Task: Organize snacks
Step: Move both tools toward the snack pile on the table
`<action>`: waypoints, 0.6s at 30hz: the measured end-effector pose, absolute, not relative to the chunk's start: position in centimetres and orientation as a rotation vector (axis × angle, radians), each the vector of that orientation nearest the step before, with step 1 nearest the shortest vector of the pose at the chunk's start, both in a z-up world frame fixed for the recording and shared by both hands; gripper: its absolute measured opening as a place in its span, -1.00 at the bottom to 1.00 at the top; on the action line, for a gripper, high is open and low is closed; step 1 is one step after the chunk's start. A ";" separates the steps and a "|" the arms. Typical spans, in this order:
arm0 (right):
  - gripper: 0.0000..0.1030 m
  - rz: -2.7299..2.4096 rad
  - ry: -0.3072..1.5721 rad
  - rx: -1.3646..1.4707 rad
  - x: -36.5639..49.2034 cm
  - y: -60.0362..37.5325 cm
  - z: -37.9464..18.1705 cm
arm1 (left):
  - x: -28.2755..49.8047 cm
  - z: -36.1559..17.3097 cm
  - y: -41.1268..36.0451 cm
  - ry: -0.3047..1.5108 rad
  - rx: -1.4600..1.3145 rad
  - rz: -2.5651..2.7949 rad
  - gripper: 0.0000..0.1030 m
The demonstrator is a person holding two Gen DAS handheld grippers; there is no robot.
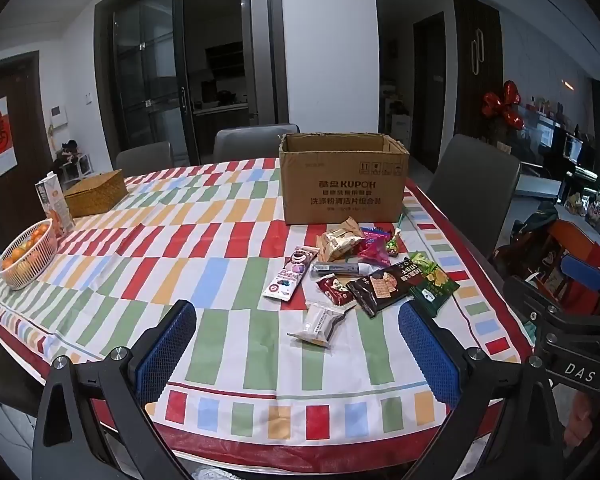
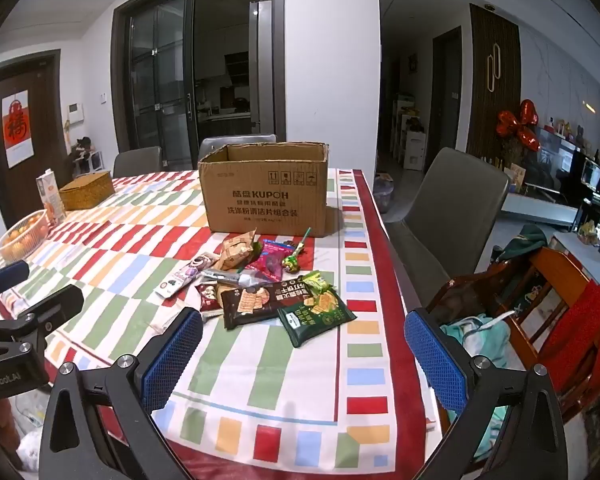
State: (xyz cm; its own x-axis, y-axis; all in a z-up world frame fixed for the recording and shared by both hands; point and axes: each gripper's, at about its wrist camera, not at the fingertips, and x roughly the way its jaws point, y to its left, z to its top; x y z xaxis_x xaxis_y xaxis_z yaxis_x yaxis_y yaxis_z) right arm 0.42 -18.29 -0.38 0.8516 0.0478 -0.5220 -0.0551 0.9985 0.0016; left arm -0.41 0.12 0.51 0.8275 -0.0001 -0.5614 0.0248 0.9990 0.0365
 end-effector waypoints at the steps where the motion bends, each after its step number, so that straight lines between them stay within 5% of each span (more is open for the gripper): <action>1: 0.99 0.054 0.548 -0.013 0.4 -18.3 -0.4 | -0.4 0.5 0.1 0.596 0.043 -0.014 1.00; 18: 0.99 0.054 0.560 -0.015 0.5 -18.2 -0.4 | -0.5 0.4 0.0 0.596 0.044 -0.013 1.00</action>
State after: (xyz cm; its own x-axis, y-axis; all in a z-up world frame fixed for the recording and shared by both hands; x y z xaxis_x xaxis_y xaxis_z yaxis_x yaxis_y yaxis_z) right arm 0.52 -18.23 -0.41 0.8457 0.0471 -0.5315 -0.0551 0.9985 0.0009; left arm -0.45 0.03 0.41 0.8277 0.0001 -0.5611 0.0252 0.9990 0.0374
